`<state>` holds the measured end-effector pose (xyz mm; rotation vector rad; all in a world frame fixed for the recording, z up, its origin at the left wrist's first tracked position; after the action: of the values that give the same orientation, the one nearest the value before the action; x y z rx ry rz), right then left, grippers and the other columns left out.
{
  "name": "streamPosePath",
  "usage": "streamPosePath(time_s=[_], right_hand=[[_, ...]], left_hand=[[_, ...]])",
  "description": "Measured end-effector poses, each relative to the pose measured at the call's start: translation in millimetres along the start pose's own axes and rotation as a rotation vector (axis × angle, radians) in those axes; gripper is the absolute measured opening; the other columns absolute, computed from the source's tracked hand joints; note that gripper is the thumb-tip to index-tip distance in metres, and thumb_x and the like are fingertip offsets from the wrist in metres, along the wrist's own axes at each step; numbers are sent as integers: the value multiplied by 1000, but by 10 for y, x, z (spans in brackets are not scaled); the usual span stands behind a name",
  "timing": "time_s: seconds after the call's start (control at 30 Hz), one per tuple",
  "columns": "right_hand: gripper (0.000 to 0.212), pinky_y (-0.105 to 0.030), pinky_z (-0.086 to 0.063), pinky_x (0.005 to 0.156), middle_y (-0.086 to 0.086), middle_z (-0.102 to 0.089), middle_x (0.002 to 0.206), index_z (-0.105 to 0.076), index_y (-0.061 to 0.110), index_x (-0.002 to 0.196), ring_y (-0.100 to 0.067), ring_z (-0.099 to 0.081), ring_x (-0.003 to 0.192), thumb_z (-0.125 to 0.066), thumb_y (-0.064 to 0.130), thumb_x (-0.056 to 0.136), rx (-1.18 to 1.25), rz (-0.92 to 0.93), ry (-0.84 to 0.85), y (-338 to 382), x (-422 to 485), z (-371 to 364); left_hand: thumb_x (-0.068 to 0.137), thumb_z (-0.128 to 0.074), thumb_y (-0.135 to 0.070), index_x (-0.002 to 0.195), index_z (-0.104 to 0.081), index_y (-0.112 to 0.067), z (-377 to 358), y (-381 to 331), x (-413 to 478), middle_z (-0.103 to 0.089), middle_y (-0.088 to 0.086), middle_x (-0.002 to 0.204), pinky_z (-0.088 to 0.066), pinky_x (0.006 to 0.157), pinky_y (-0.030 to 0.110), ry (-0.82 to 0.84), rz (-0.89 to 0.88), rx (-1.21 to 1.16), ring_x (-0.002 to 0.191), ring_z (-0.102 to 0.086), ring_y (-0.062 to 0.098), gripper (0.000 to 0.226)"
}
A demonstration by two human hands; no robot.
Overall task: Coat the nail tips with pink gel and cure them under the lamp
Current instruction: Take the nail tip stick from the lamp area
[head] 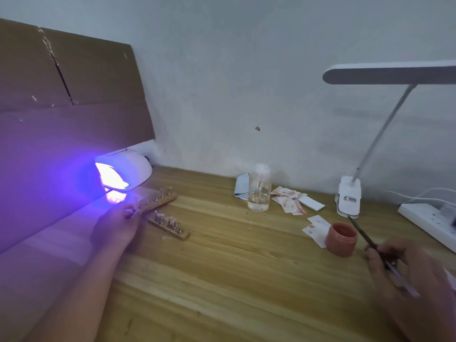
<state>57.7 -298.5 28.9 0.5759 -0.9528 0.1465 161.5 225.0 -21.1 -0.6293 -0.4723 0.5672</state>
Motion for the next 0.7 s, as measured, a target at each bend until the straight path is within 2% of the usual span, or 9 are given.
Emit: streamPosePath(time_s=[0.1, 0.17, 0.23, 0.37, 0.47, 0.5, 0.57, 0.63, 0.7], right_hand=[[17, -23, -41, 56, 25, -46, 74, -46, 33, 90, -6, -50, 58, -58, 37, 79, -10, 54, -13, -2, 5, -10], [27, -36, -50, 57, 17, -50, 73, -45, 33, 91, -17, -56, 58, -68, 23, 81, -19, 79, -17, -22, -15, -23], [40, -41, -52, 57, 14, -52, 72, -44, 35, 91, -21, -58, 59, -74, 13, 74, -36, 70, -4, -16, -19, -23], [43, -29, -44, 59, 27, -48, 76, -46, 34, 88, -11, -53, 59, -76, 10, 70, -34, 9, 21, 28, -6, -1], [47, -33, -46, 62, 28, -49, 76, -44, 38, 88, -16, -54, 62, -77, 9, 71, -48, -39, 17, -4, -11, 2], [47, -35, -47, 63, 27, -49, 76, -44, 39, 87, -19, -55, 63, -77, 10, 72, -52, -56, 22, -18, -15, -4], [42, -34, -44, 64, 27, -50, 76, -44, 40, 88, -20, -55, 66, -76, 15, 75, -62, -104, 17, -40, -31, -13], [32, -33, -40, 65, 22, -50, 75, -48, 37, 91, -19, -52, 71, -73, 21, 81, -58, -136, -8, -65, -49, -11], [14, -34, -40, 69, 15, -53, 78, -54, 32, 96, -17, -51, 76, -65, 33, 87, -48, -143, -10, -102, -65, -22]], left_hand=[[93, -64, -35, 130, -62, -17, -17, 16, 36, -66, 5, 129, -46, 92, 39, 1, 28, -38, 119, -58, 34, 41], [93, -65, -28, 131, -60, -15, -21, 20, 47, -68, 6, 127, -45, 91, 37, 37, 35, -75, 118, -59, 32, 41], [92, -66, -28, 131, -58, -16, -26, 1, 36, -69, 4, 123, -43, 90, 35, 81, 21, -59, 118, -58, 30, 42], [90, -65, -13, 129, -55, -16, -40, -52, -7, -69, 2, 120, -44, 93, 33, 266, 2, -71, 114, -61, 28, 40], [88, -63, -1, 115, -60, -14, -11, -66, -73, -69, 8, 117, -49, 96, 36, 346, -27, -99, 111, -63, 28, 30], [87, -63, 3, 114, -60, -11, -9, -96, -116, -68, 10, 116, -50, 92, 30, 345, -56, -94, 109, -62, 28, 31], [86, -60, 10, 120, -56, -6, -35, -200, -230, -62, 9, 115, -43, 71, 6, 347, -117, -97, 102, -58, 24, 38], [84, -60, 14, 126, -50, 0, -82, -259, -306, -56, 9, 113, -42, 67, 8, 376, -118, -159, 98, -53, 22, 45], [82, -65, 8, 117, -54, -2, -41, -259, -330, -59, 9, 108, -43, 73, 18, 343, -86, -167, 96, -54, 23, 38]])
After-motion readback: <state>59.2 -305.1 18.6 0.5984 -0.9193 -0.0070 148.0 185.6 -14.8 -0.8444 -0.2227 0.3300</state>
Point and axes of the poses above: each hand's wrist, its own x-axis towards the middle knuckle, its own z-axis out of the back of the hand, y = z × x, the point moved 6 cm from there along x, towards the middle knuckle
